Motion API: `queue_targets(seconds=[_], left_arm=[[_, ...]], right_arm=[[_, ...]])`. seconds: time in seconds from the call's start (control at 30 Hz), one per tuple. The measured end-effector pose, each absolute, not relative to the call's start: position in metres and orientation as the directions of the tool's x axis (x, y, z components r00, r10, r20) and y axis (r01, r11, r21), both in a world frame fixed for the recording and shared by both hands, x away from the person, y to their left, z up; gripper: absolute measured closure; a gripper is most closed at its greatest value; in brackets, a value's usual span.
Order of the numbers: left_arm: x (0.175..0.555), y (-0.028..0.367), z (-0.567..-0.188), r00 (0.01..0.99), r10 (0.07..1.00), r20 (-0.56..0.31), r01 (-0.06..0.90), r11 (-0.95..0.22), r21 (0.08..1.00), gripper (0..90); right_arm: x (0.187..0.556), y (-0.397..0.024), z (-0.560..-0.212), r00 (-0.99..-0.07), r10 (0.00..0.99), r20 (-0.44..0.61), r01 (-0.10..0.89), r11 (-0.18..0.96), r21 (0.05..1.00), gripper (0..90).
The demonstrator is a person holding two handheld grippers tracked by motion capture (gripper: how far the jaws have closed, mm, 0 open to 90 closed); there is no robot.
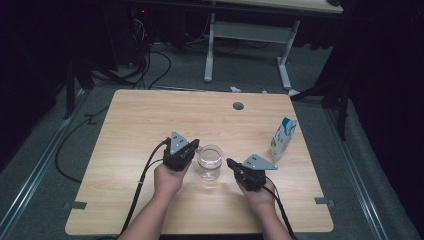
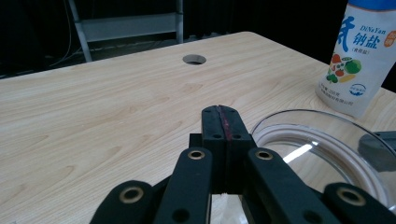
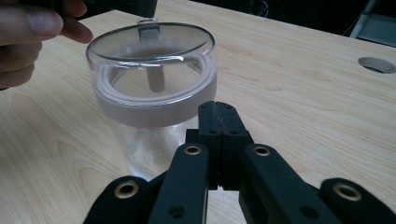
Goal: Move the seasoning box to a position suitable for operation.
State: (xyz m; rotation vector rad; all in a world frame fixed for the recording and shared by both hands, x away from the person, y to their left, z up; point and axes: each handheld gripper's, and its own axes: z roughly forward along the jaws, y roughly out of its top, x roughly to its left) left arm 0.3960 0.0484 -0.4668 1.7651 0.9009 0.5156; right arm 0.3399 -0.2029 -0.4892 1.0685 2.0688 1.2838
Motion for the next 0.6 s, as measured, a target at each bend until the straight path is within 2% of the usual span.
queue_targets(seconds=[0.6], left_arm=[[0.3968,0.0490,-0.4684,0.626,0.776,-0.079,0.328,-0.170,0.929,90.0]], right_arm=[[0.3378,-0.2000,-0.4871,-0.595,0.804,0.002,0.351,0.258,0.900,89.8]])
